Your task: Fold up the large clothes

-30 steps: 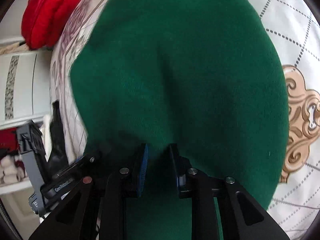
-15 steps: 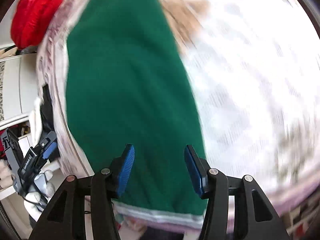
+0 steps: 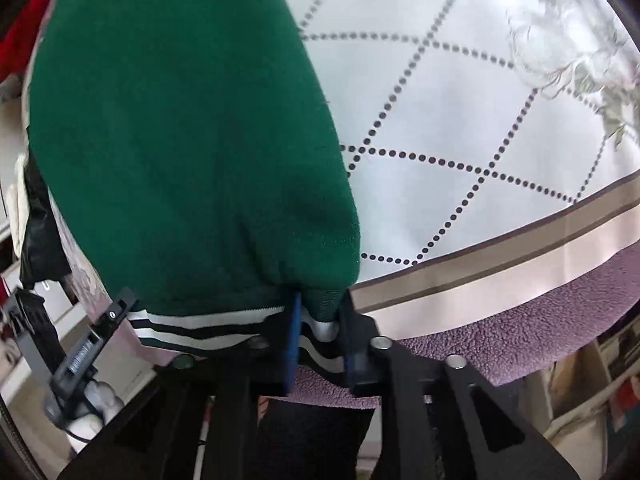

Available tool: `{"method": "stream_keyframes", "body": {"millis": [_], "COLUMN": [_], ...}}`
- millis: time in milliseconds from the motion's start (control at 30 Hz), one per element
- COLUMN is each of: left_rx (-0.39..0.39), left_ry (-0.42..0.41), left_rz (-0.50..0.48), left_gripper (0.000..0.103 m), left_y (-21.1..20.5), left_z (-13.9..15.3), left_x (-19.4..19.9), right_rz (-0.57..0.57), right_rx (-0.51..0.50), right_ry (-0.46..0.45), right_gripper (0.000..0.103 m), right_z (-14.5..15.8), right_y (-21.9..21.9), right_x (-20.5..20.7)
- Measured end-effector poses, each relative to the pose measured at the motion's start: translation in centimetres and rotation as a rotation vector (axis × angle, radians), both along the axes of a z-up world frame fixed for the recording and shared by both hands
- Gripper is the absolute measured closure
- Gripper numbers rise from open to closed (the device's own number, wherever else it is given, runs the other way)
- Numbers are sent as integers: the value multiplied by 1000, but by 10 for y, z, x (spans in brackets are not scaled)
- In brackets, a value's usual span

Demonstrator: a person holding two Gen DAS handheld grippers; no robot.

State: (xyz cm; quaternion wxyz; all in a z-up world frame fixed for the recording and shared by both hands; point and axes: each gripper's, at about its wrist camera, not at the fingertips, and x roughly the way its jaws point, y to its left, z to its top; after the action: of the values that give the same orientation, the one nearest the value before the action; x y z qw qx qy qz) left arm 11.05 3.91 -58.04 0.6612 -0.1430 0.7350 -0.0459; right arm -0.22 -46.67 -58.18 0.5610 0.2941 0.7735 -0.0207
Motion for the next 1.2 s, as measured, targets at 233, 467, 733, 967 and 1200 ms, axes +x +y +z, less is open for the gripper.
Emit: {"method": "stream_keyframes", "body": {"millis": [233,467,733,967,1200], "left_rx": [-69,-38,-154,-255,-311], "left_ry": [-73,24,19,50,50], "left_rz": [-5,-2,58,61,92], "left_gripper": [85,84,71,56,43], "left_y": [8,11,45,66,65], "left_z": [55,-21,11,-27,-41], "left_x": [-21,-19,4,-6,9], "right_rz": [12,76,33,14,-99], "right_rx": [-43,-100,100,311,493], "right_ry": [-74,-2,-52,-50,-70], "right_gripper": [95,95,77,64,35], "right_z": [39,-11,-3,-44,-51], "right_y": [-14,-1,-38,-57,-59], "right_x": [-9,-9,-12,-11,1]}}
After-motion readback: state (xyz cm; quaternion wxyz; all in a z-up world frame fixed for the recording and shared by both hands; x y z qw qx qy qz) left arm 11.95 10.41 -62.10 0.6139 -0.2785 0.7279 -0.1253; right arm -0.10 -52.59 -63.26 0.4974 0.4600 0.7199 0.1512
